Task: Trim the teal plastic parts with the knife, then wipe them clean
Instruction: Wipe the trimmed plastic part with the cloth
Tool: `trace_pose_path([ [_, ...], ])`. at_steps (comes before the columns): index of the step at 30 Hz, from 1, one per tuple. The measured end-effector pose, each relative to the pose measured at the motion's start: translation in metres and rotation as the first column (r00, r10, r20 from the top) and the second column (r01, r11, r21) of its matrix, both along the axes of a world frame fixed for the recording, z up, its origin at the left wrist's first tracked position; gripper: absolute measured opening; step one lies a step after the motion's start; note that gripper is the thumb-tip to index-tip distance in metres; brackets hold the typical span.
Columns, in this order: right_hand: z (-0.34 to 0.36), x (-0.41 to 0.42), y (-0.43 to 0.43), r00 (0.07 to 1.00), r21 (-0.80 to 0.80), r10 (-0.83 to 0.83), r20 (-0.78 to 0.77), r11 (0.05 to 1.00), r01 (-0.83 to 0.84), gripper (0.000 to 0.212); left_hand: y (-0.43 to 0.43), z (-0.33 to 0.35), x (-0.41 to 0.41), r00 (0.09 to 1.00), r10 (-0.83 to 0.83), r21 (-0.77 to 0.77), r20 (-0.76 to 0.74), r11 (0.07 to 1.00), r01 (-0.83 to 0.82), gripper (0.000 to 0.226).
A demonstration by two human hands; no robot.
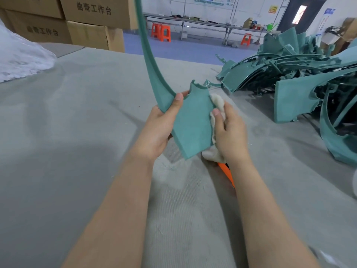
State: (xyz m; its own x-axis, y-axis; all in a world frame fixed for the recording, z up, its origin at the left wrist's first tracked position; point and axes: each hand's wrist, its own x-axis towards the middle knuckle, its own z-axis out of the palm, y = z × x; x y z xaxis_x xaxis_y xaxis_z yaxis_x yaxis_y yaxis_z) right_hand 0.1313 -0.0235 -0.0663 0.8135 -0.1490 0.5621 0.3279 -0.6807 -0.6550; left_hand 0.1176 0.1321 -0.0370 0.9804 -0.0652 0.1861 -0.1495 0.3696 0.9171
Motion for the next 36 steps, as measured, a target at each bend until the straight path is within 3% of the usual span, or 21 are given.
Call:
trace_pose_path([
  [2,0.0,0.002,-0.003,0.994,0.111,-0.11,-0.005,0.988,0.11,0.028,-0.001,0.0,-0.001,0.998,-0.057,0.059,0.011,0.997,0.056,0.022],
  [4,0.001,0.006,-0.009,0.98,0.19,-0.164,-0.114,0.964,0.184,0.038,-0.001,-0.001,-0.001,0.996,-0.093,0.084,0.004,0.992,0.092,0.022],
  [7,0.001,0.01,-0.018,0.951,0.407,-0.137,-0.276,0.88,0.245,0.038,0.0,-0.002,-0.002,0.992,-0.125,0.095,-0.017,0.987,0.126,0.021],
  [10,0.002,0.007,-0.019,0.942,0.566,-0.131,-0.308,0.771,0.292,0.031,-0.001,-0.003,0.0,0.994,-0.086,0.103,-0.06,0.99,0.092,0.021],
  [13,0.007,-0.001,-0.009,0.972,0.505,-0.171,-0.164,0.831,0.231,0.029,-0.001,-0.006,0.004,0.996,0.014,0.121,-0.089,0.993,-0.004,0.021],
  [16,0.014,-0.013,0.016,0.998,0.325,0.036,-0.047,0.945,-0.019,0.034,-0.004,-0.008,0.006,0.992,0.088,0.131,-0.091,0.989,-0.076,0.02],
  [18,0.011,-0.018,0.038,0.977,0.105,0.184,-0.107,0.979,-0.173,0.044,-0.005,-0.008,0.007,0.991,0.107,0.109,-0.085,0.989,-0.098,0.02],
  [20,0.007,-0.019,0.053,0.979,-0.158,0.154,-0.13,0.972,-0.174,0.053,-0.003,-0.007,0.007,0.992,0.094,0.096,-0.079,0.992,-0.087,0.022],
  [21,0.006,-0.018,0.055,0.986,-0.213,0.107,-0.128,0.968,-0.132,0.055,-0.001,-0.007,0.008,0.994,0.079,0.096,-0.077,0.993,-0.072,0.023],
  [27,0.007,-0.004,0.014,0.956,-0.03,-0.094,-0.278,0.996,0.089,0.038,-0.006,-0.009,0.005,0.999,0.015,0.202,-0.05,0.979,-0.005,0.02],
  [29,0.009,-0.003,0.007,0.959,-0.041,-0.141,-0.246,0.99,0.135,0.039,-0.007,-0.007,0.005,0.998,-0.032,0.173,-0.058,0.984,0.042,0.02],
  [32,0.012,-0.001,-0.005,0.972,0.165,-0.168,-0.166,0.967,0.195,0.033,-0.001,-0.006,0.005,0.985,-0.119,0.159,-0.127,0.977,0.139,0.023],
  [34,0.017,-0.004,-0.01,0.988,0.287,-0.116,-0.101,0.948,0.141,0.031,0.002,-0.007,0.005,0.969,-0.157,0.171,-0.192,0.967,0.191,0.021],
  [36,0.02,-0.01,-0.007,0.994,0.241,0.077,-0.073,0.969,-0.057,0.028,0.002,-0.008,0.005,0.953,-0.174,0.167,-0.247,0.961,0.219,0.017],
])
